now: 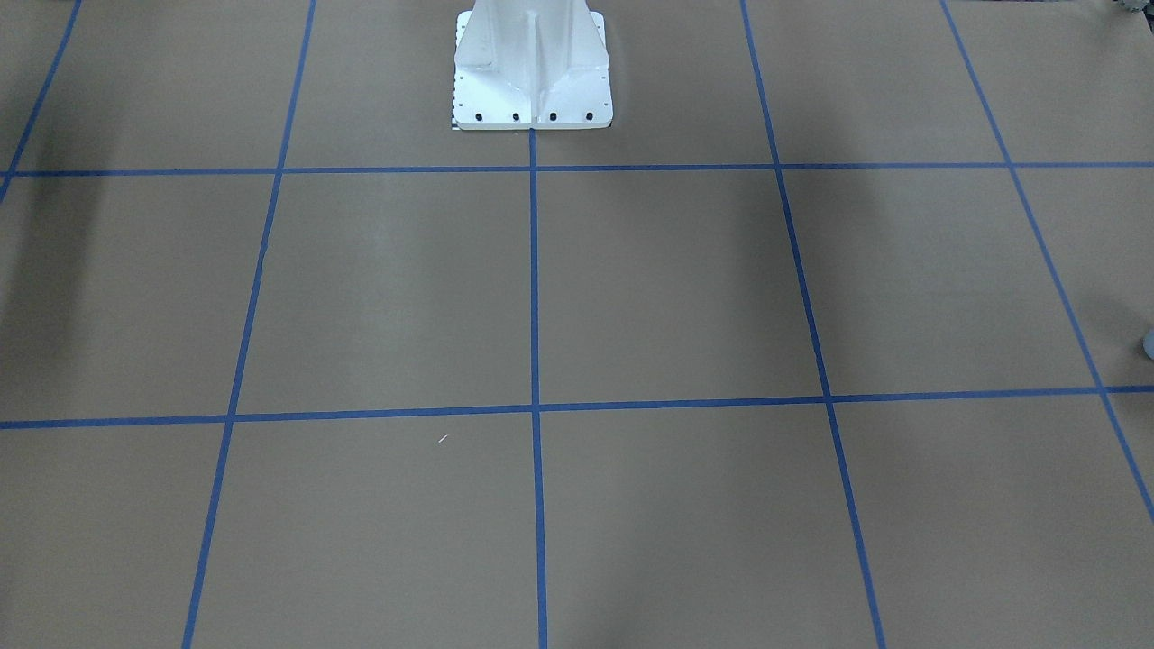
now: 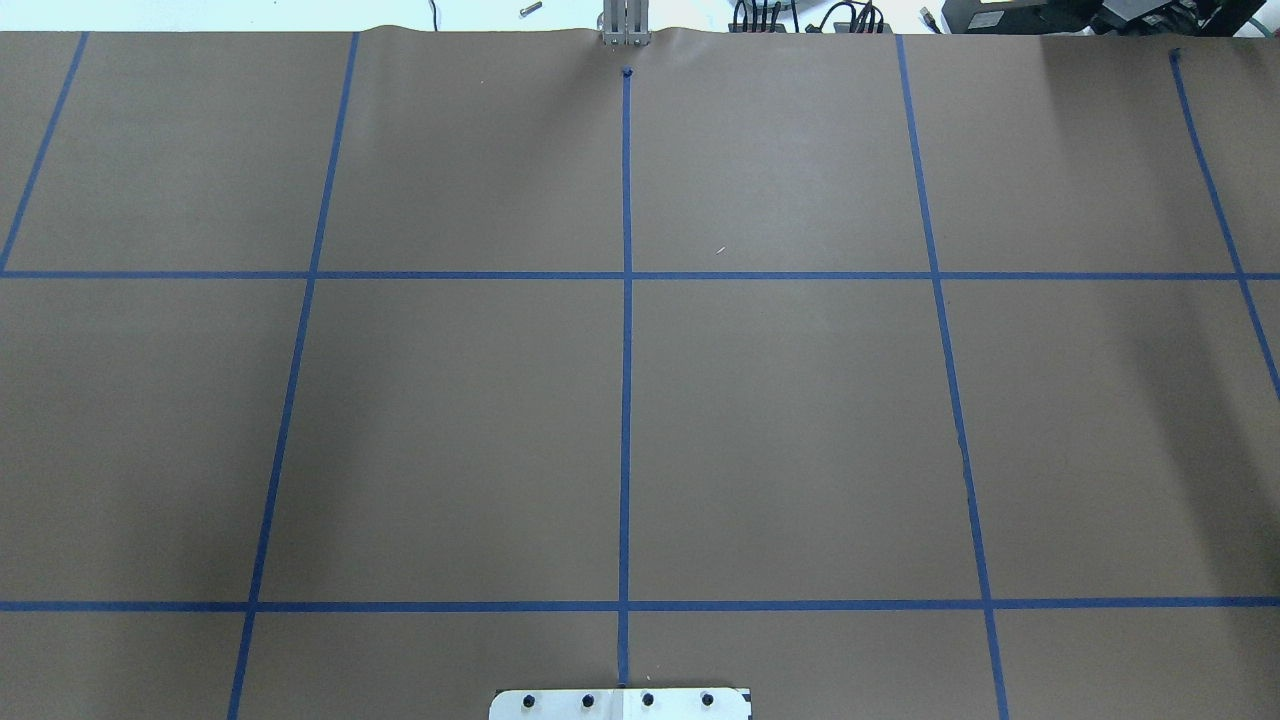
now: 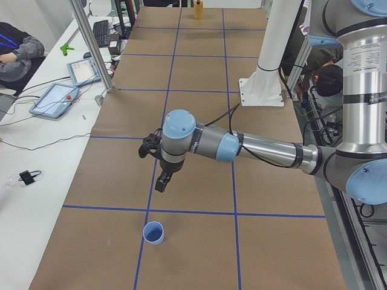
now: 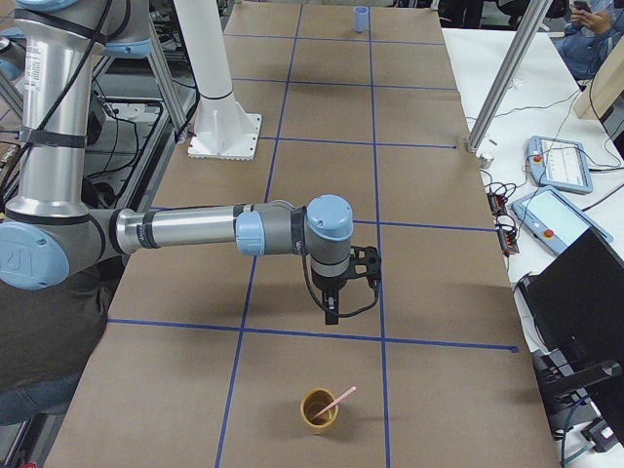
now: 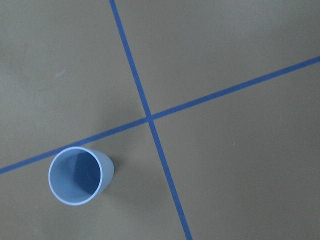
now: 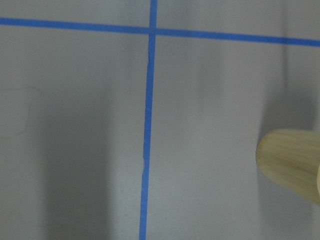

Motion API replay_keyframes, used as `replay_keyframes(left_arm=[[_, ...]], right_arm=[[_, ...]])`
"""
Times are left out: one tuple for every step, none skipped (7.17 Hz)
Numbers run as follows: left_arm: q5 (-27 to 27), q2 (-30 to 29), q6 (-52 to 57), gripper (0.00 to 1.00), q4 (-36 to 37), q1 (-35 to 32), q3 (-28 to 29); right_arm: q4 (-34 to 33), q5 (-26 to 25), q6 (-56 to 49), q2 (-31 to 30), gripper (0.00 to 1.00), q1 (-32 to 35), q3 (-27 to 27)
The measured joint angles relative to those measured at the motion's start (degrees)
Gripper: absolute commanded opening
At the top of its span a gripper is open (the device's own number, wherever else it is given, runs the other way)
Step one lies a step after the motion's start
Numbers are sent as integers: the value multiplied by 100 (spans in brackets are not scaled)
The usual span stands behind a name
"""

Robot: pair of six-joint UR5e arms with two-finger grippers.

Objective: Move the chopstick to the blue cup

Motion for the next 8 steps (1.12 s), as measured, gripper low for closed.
replay_keyframes(left_arm=[[-17,-139,-95,99,-165,0,120],[-28,-219,-155,99,-239,1,177],[-32,-224,-191,99,-346,1,159],[-34,-179,-309,99,-644,7,127],[-34,-146,-483,100,-1069,30,200],[-30,-146,-559,100,-1358,50,414],[-20,-161,-578,100,-1600,59,762],[-2,-244,-588,100,-1911,62,1248]], right_arm=[[253,-6,-33,-46,100,10,6],[661,12,-33,-171,100,16,4],[959,90,49,-244,100,19,28],[1103,220,324,-254,100,19,105],[1156,323,744,-237,100,8,243],[1169,373,1022,-191,100,-18,341],[1170,395,1200,-99,100,-67,379],[1169,399,1332,-16,100,-141,381]])
